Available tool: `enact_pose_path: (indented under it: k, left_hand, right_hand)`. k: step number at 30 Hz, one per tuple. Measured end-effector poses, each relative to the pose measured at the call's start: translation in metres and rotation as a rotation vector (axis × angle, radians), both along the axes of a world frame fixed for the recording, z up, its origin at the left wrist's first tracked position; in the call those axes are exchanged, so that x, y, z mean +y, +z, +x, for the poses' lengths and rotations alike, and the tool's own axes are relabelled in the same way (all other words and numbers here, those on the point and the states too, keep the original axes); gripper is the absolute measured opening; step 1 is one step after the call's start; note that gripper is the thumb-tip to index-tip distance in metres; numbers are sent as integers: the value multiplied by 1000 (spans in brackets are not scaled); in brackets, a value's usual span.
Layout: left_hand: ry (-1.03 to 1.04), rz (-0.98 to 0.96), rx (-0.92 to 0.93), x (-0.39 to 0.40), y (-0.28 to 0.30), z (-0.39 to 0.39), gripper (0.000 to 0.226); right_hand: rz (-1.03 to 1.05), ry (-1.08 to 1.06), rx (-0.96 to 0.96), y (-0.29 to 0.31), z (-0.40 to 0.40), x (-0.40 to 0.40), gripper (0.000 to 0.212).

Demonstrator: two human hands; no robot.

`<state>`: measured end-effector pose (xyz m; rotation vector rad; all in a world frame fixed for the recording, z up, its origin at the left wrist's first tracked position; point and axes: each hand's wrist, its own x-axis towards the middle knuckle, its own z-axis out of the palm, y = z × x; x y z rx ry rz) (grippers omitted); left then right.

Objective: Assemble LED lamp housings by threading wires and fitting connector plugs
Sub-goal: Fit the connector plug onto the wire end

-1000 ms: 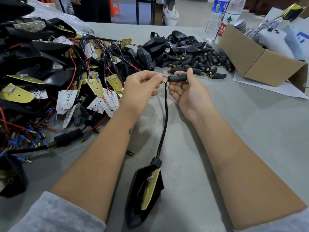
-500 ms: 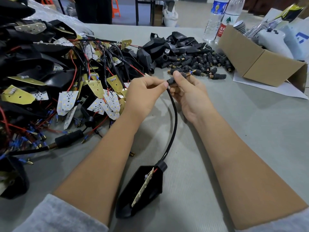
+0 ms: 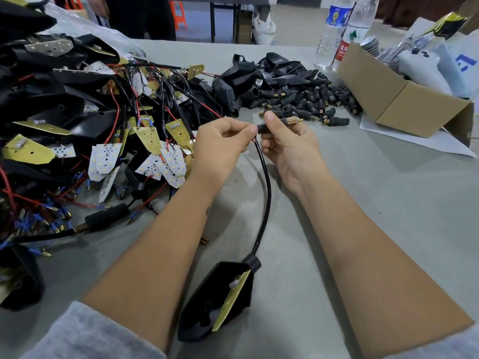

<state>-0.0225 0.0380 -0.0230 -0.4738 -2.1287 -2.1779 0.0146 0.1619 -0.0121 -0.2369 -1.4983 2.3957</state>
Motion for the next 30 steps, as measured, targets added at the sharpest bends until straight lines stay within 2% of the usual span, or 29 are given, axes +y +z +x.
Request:
enact_pose_path:
  k: [3, 8, 12, 15, 20, 26, 30]
  left_hand:
    - [-59, -14, 13, 1, 4, 4, 3]
    - [-61, -38, -44, 5, 6, 9, 24]
    - [33, -24, -97, 7, 5, 9, 16]
    - [79, -40, -57, 6, 4, 7, 6]
    - [163, -184, 97, 7, 3, 8, 9]
    - [161, -255, 233, 9, 3, 13, 9]
    - [131, -217, 179, 11, 4, 14, 16]
  right_hand:
    - [2, 1, -4, -1, 0, 1, 22]
    - [-25, -23, 7, -1, -1, 2, 27]
    - [-19, -14, 3, -2, -1, 2, 14]
    - [-22, 29, 44, -2, -1, 2, 9]
    - [75, -30, 38, -2, -3, -1, 4]
    - [17, -148, -61, -2, -3, -1, 18]
    - [-69, -125, -57, -1, -2, 0, 20]
